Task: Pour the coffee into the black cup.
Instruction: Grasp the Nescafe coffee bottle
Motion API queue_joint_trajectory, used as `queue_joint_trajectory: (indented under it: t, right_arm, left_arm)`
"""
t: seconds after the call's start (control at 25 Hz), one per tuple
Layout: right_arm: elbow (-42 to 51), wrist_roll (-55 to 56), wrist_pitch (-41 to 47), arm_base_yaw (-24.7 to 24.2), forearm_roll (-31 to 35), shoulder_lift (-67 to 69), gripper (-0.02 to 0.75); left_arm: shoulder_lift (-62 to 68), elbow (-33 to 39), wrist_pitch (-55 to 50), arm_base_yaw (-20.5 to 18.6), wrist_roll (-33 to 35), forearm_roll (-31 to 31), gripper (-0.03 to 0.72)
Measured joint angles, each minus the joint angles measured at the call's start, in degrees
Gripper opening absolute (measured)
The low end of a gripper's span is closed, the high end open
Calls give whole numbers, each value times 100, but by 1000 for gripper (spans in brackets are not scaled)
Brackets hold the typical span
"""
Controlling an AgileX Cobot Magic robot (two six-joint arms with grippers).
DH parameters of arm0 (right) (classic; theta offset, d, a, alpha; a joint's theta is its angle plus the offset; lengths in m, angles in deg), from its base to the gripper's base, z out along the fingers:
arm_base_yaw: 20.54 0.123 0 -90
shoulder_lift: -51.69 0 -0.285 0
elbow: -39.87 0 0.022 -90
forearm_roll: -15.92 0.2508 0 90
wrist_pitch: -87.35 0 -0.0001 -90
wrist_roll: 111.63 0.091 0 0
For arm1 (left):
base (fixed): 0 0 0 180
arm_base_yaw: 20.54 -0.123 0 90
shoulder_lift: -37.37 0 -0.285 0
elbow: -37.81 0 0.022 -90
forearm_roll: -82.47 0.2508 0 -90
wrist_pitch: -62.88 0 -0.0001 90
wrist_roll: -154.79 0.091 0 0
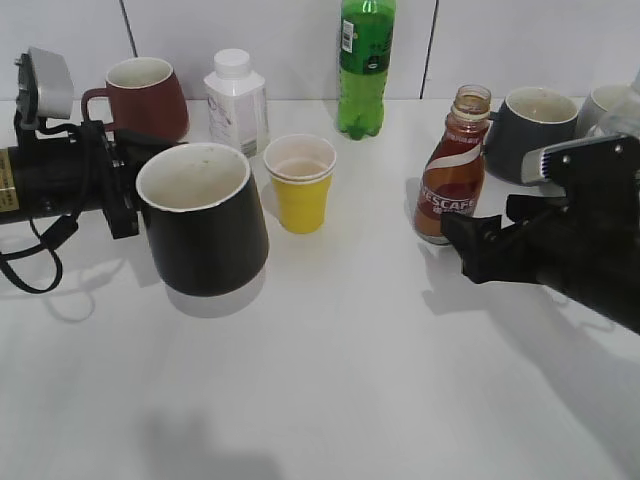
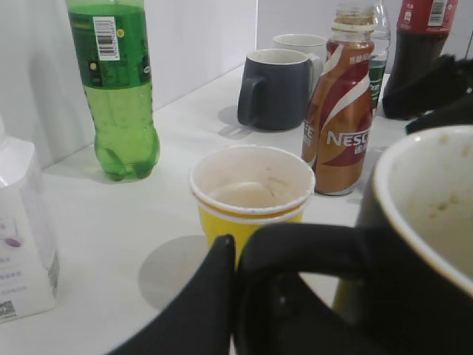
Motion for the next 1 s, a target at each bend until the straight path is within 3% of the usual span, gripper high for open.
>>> queue_joint_trajectory:
  t: [0.16,0.56,0.84,1.0]
  right_arm:
    - [-138,11,-597,0,0,627,663]
    - [-1309,18,-783,0,49,1740,661]
    - [-1476,18,-789,0,49,1880,531]
    - [-1476,18,-820,0,61,1880,528]
  left_arm:
    - [0,0,0,0,0,-11,46]
    - [0,0,0,0,0,-11,46]
    - [0,0,0,0,0,-11,46]
    - [0,0,0,0,0,-11,46]
